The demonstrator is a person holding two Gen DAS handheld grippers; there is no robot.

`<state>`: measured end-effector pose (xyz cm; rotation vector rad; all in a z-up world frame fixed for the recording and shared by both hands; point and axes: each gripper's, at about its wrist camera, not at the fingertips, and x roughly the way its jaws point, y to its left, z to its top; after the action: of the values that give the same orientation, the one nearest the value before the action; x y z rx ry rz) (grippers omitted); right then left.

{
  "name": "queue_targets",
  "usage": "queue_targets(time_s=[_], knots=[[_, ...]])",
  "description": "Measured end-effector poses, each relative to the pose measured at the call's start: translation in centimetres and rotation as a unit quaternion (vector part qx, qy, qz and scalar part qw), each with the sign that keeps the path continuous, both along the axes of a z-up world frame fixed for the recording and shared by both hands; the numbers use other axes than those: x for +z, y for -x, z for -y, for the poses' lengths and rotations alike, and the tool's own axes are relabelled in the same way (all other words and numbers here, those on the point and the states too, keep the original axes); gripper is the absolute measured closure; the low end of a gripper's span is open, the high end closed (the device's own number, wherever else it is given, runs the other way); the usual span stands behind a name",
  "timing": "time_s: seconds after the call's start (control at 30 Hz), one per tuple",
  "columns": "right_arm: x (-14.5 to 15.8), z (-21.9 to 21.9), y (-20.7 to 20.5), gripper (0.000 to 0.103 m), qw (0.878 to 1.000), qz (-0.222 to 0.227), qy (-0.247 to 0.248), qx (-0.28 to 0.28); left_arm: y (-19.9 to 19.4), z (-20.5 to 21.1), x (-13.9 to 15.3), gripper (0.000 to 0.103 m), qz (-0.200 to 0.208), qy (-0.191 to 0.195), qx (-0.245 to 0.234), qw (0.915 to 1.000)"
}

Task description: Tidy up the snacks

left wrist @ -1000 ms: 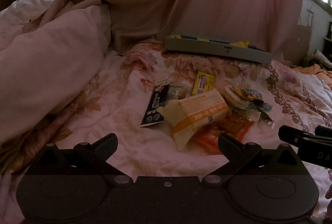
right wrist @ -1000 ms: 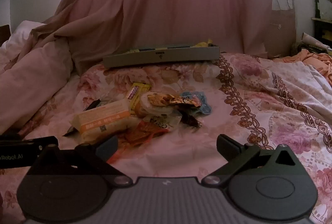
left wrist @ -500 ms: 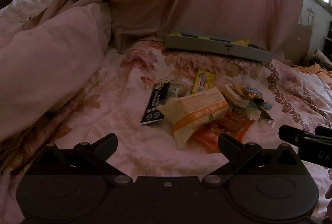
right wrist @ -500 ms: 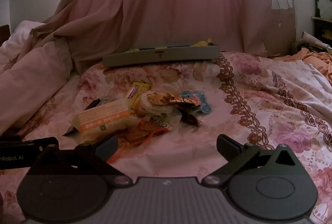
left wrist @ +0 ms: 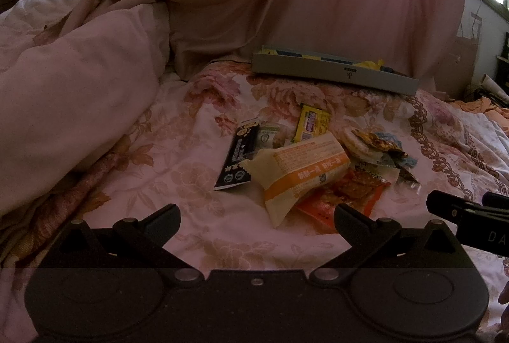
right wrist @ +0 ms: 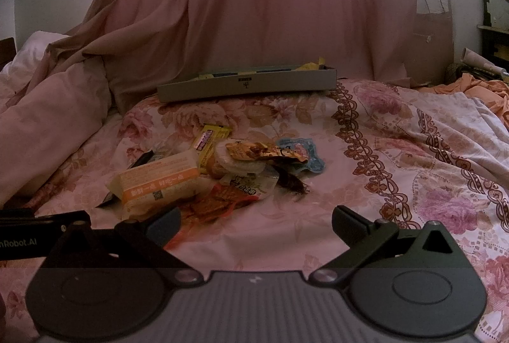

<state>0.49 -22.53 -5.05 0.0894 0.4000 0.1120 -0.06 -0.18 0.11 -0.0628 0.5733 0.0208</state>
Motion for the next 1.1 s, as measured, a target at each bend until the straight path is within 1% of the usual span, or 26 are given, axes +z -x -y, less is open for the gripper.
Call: queue_targets(time_s=[1.0, 1.1], knots=[[0.46, 0.17, 0.01, 0.000, 1.000, -0.002, 0.000, -0.001, -0.03, -0.05, 0.00, 0.001, -0.002, 0.001, 0.000, 1.0000], [-0.01, -0.07, 0.15, 0.000, 1.000, -0.003, 0.000, -0.002, -0.13, -0.12, -0.27, 0.001, -0.003, 0.004, -0.002, 1.0000]])
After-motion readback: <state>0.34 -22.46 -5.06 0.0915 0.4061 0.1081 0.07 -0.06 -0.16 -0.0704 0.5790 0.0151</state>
